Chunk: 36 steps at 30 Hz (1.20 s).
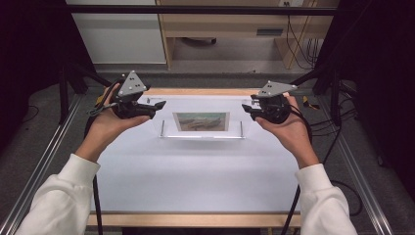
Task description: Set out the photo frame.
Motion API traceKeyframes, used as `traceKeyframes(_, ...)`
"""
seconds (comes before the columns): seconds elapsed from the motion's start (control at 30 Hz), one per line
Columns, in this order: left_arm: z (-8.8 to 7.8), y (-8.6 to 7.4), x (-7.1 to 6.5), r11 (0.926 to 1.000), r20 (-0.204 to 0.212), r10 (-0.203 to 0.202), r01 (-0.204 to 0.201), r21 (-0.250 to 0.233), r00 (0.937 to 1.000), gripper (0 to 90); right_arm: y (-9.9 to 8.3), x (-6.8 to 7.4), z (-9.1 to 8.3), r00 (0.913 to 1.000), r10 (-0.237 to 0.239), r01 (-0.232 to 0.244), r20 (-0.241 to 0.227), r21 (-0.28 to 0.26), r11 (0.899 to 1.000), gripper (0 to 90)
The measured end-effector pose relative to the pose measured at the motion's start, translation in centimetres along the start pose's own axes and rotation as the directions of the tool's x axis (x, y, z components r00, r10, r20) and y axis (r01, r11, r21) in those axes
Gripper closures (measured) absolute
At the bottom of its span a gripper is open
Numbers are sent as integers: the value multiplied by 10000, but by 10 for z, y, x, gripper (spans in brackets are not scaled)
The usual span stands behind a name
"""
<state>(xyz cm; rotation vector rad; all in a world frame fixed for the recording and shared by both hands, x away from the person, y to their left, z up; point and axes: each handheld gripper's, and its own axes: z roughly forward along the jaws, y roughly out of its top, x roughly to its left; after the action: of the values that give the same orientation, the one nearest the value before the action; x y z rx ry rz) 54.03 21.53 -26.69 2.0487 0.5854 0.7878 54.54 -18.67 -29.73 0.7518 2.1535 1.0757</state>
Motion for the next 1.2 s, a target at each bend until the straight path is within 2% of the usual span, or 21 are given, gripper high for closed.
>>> traceKeyframes(0.1, -6, -6, 0, 9978, -86, -642, 641, -142, 9979, 187, 1, -3, 3, 10000, 92, -92, -6, -27, 10000, 546)
traceKeyframes(0.17, -11, -11, -1, 9943, -180, -995, 987, -402, 9949, 169, 2, -5, 4, 9999, 151, -151, -32, -55, 9999, 543)
traceKeyframes(0.27, -17, -19, -3, 9905, -239, -1319, 1308, -424, 9910, 136, 3, -7, 6, 9998, 215, -215, -12, -69, 9997, 539)
traceKeyframes(0.4, -25, -30, -7, 9871, -249, -1525, 1510, -528, 9880, 131, 3, -9, 9, 9994, 353, -353, -17, -129, 9993, 535)
traceKeyframes(0.47, -26, -35, -8, 9871, -208, -1556, 1547, -400, 9876, 129, 4, -11, 10, 9994, 346, -347, -35, -143, 9993, 534)
traceKeyframes(0.83, -25, -57, -15, 9835, -236, -1808, 1805, -119, 9832, 115, 6, -16, 15, 9987, 513, -514, -40, -157, 9986, 528)
traceKeyframes(0.9, -24, -61, -16, 9851, -292, -1719, 1717, -87, 9847, 112, 6, -17, 16, 9984, 554, -555, -72, -179, 9983, 526)
traceKeyframes(1.03, -24, -72, -17, 9800, -341, -1983, 1988, 113, 9795, 108, 6, -20, 18, 9972, 739, -742, -114, -239, 9970, 524)
traceKeyframes(1.1, -22, -78, -16, 9801, -354, -1979, 1984, 121, 9796, 106, 7, -21, 19, 9966, 814, -817, -132, -234, 9964, 523)
traceKeyframes(1.2, -21, -88, -18, 9739, -264, -2244, 2251, 280, 9741, 105, 8, -23, 22, 9961, 875, -878, -124, -233, 9959, 520)
